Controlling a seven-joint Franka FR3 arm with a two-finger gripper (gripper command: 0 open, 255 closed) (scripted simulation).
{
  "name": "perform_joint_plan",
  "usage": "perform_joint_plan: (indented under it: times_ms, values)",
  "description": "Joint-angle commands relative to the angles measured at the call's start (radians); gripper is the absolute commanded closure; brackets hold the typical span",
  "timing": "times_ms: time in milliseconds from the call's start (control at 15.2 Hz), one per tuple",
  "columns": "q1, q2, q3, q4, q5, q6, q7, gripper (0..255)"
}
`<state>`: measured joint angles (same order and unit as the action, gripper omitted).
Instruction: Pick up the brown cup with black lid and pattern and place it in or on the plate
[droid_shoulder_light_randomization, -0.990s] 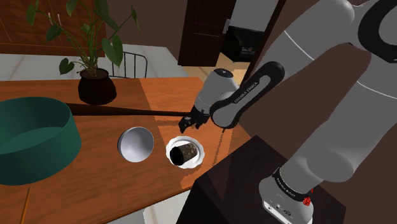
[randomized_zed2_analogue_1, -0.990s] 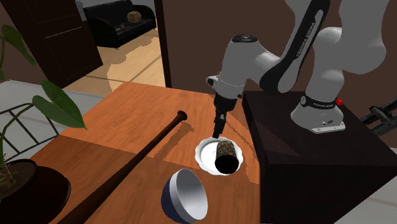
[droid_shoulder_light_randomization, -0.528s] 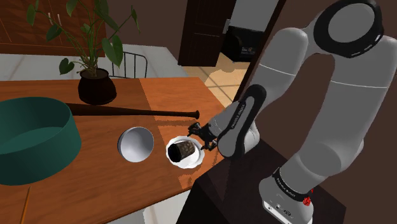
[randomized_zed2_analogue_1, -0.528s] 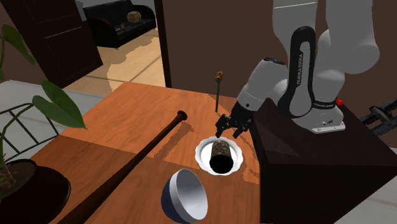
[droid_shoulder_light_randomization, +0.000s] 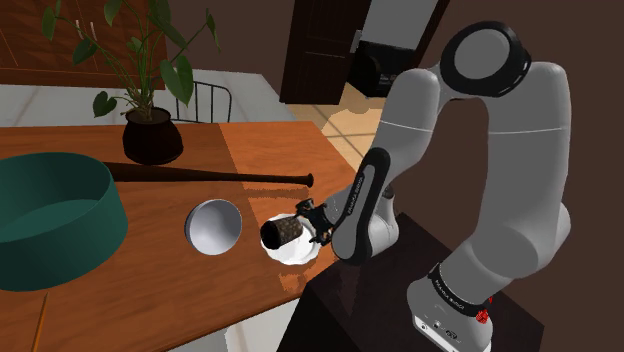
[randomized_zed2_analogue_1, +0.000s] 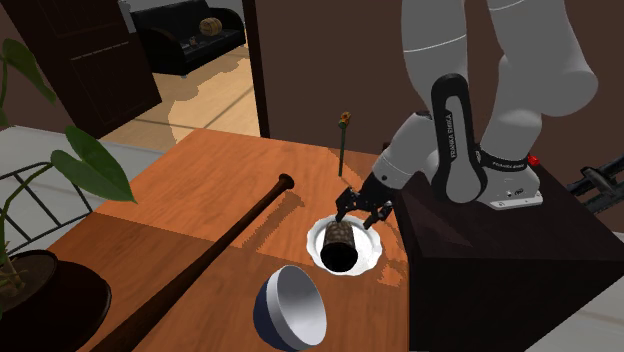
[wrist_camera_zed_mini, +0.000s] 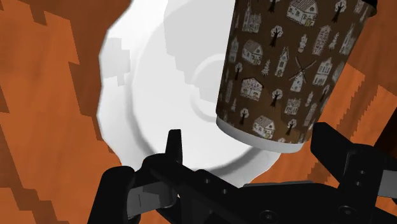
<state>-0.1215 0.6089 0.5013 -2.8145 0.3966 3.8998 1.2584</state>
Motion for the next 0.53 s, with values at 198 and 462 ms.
perform_joint_plan:
  times_ms: [198, 462]
  values:
    - [0.003, 0.020, -0.008, 0.013, -0.004, 0.008, -0.004, 0]
    - [0.005, 0.020, -0.007, 0.013, -0.002, 0.009, -0.004, 255]
